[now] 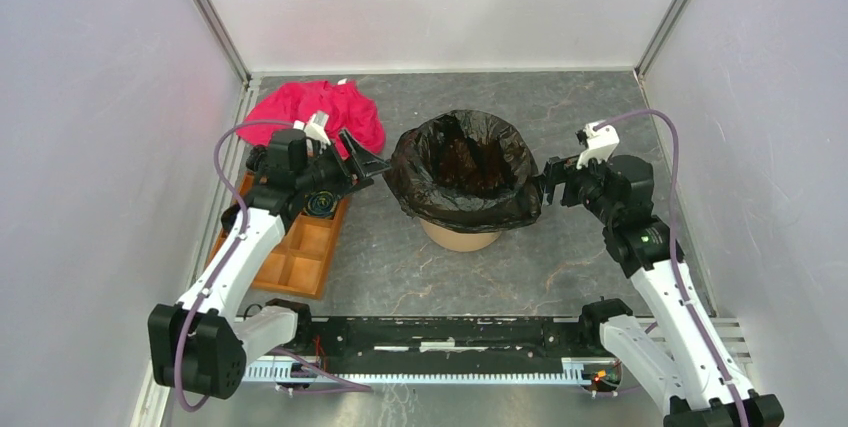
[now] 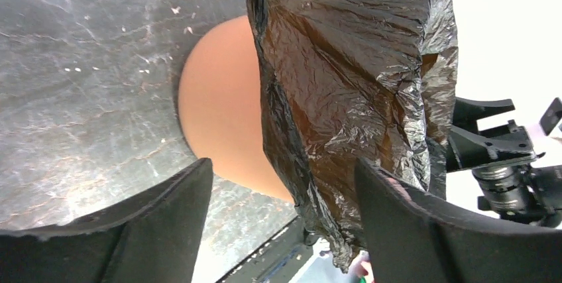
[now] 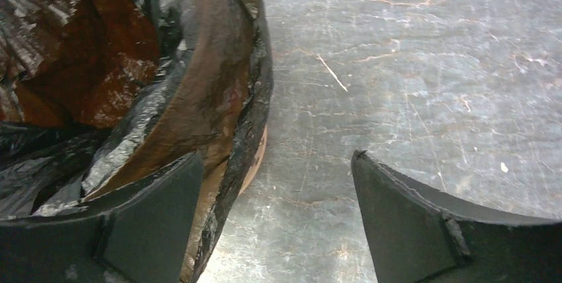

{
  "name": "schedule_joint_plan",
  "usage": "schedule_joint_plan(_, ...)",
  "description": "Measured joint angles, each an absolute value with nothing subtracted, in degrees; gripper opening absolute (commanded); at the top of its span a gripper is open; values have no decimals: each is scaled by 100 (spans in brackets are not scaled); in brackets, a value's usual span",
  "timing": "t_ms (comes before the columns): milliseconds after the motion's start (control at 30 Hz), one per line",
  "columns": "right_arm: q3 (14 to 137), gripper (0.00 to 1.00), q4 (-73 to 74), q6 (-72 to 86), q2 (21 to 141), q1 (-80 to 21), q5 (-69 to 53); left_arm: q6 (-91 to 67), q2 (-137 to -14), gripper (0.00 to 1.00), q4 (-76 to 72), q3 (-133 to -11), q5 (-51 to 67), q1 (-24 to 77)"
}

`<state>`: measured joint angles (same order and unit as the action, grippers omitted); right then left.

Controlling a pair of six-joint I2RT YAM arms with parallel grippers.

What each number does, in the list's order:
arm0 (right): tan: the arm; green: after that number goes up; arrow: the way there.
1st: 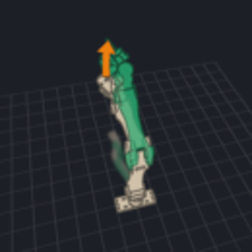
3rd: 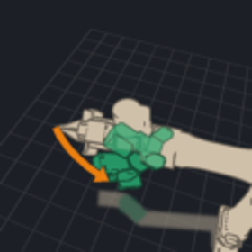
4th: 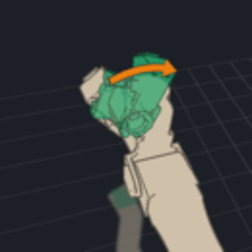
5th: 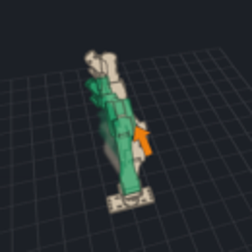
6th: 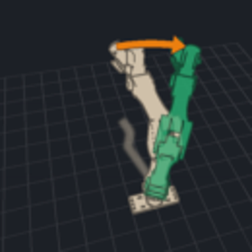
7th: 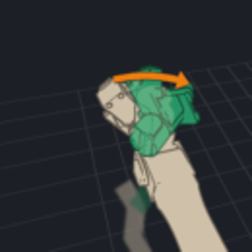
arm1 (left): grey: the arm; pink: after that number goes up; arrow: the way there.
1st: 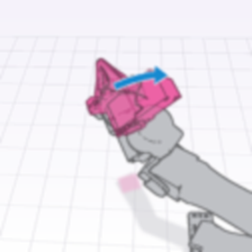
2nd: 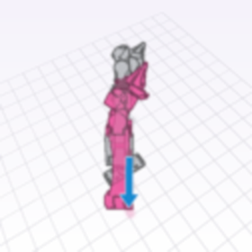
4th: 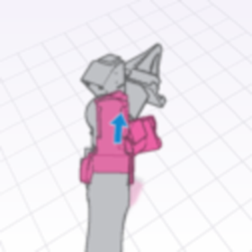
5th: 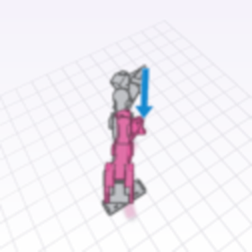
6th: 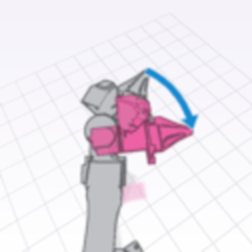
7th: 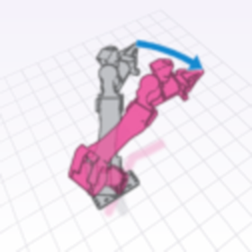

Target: Put the trash bags into the trash bin

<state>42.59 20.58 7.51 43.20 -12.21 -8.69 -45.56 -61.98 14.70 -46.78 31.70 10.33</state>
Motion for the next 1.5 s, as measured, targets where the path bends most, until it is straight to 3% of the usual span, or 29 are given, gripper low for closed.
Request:
schedule_joint_plan(167,4060,76,1835,760,4370,-1210,-1201,-4674,-6361,66,1109,-4486,3354,1035)
schedule_joint_plan(267,3848,73,1761,755,4449,-1210,-1315,-4685,-6514,53,967,-4447,3385,1072)
schedule_joint_plan(600,3487,40,1365,757,4637,-1210,-1769,-4700,-6831,17,701,-4069,3347,1531)
schedule_joint_plan(867,2978,28,1004,961,4790,-1210,-1844,-4766,-6849,3,449,-3760,3002,1929)
schedule_joint_plan(1100,2751,31,923,1031,5094,-1210,-1763,-4814,-7142,2,270,-3444,2558,2161)
schedule_joint_plan(1300,2991,55,1675,1004,4965,-1210,-1114,-4812,-6938,2,395,-3393,2001,2338)
schedule_joint_plan(1500,3562,77,2338,961,4086,-1197,-397,-4810,-6899,2,419,-3393,1931,2366)
